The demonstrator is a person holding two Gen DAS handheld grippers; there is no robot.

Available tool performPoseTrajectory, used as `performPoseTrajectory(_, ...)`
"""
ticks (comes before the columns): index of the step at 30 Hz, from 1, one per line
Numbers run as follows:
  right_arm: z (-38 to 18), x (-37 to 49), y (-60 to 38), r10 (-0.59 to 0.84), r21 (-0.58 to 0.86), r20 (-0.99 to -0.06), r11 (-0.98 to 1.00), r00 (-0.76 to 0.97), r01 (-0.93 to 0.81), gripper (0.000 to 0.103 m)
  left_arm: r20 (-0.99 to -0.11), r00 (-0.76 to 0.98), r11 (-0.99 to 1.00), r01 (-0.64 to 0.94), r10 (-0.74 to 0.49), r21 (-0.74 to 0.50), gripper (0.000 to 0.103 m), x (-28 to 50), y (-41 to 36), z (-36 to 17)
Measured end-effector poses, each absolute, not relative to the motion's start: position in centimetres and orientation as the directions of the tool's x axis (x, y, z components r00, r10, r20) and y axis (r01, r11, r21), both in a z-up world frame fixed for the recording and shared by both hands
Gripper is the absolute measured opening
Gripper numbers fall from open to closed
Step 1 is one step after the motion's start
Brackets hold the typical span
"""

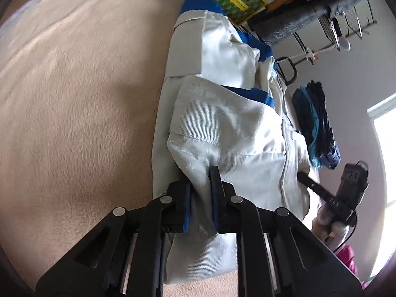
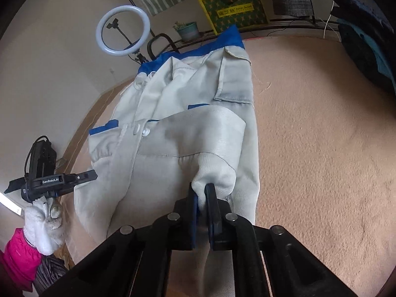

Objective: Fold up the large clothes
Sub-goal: 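Open both tools and release the folded jacket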

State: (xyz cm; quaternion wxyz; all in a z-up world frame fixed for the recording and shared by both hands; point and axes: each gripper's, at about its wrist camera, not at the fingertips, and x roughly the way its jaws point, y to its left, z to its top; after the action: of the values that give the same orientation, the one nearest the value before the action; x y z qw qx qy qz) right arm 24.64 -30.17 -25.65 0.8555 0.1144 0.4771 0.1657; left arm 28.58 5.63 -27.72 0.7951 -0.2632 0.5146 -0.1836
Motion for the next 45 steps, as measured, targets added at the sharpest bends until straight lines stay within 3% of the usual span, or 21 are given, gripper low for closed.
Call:
performPoseTrajectory(2, -25.1, 24.4, -30.2, 0.378, 0.335, -0.785, 0.925, 0.491, -0.178, 0.008, -0.717, 0.417, 0.798, 0.037, -0.559, -0.602, 0.015, 28.4, 5.6, -27.1)
performPoseTrajectory(6, -23.7, 23.4, -31.1, 0.316, 0.296, -0.781, 0.947, 0.538, -0.126, 0.028, -0.733, 0.449, 0.841, 0.087, -0.512, -0.534, 0.017, 27.8, 5.1, -25.2)
performPoseTrajectory(12, -20.6, 22.3, -27.3, 0.279, 0.155, -0.717, 0.957, 0.639, -0.244, 0.029, -0.735, 0.551, 0.914, 0.158, -0.396, -0.373, 0.017, 25.8, 3.9, -21.4)
performPoseTrajectory(15, -21.2, 23.0, -24.3, 0.276, 0.088, -0.731, 0.945, 0.624, -0.315, 0.03, -0.743, 0.583, 0.944, 0.171, -0.329, -0.283, 0.017, 25.6, 2.5, -20.7)
performPoseTrajectory(19, -23.7, 24.4, -22.8, 0.206, 0.011, -0.79, 0.946, 0.577, -0.323, 0.029, -0.798, 0.509, 0.942, 0.097, -0.324, -0.321, 0.02, 26.6, 3.3, -22.9)
performPoseTrajectory(22, -24.7, 24.8, -23.4, 0.223, 0.04, -0.803, 0.946, 0.553, -0.323, 0.028, -0.806, 0.484, 0.928, 0.032, -0.339, -0.371, 0.027, 26.9, 5.1, -24.3)
performPoseTrajectory(26, -23.6, 24.2, -23.5, 0.223, 0.051, -0.792, 0.952, 0.568, -0.303, 0.028, -0.774, 0.575, 0.956, 0.055, -0.267, -0.289, 0.027, 25.8, 5.0, -21.7)
performPoseTrajectory(30, -22.8, 24.1, -23.5, 0.249, 0.086, -0.772, 0.952, 0.584, -0.293, 0.029, -0.719, 0.622, 0.945, 0.125, -0.311, -0.302, 0.027, 25.7, 3.9, -19.5)
performPoseTrajectory(35, -23.4, 24.8, -23.1, 0.191, 0.041, -0.788, 0.965, 0.585, -0.26, 0.029, -0.76, 0.602, 0.968, 0.2, -0.244, -0.153, 0.027, 27.7, -0.5, -21.4)
performPoseTrajectory(39, -23.8, 24.8, -22.3, 0.129, -0.038, -0.793, 0.965, 0.595, -0.261, 0.028, -0.802, 0.558, 0.975, 0.172, -0.214, -0.141, 0.028, 29.4, -0.7, -24.4)
performPoseTrajectory(45, -25.6, 25.8, -21.8, 0.101, -0.051, -0.823, 0.967, 0.56, -0.25, 0.029, -0.787, 0.598, 0.983, 0.173, -0.153, -0.059, 0.028, 29.4, -2.0, -24.9)
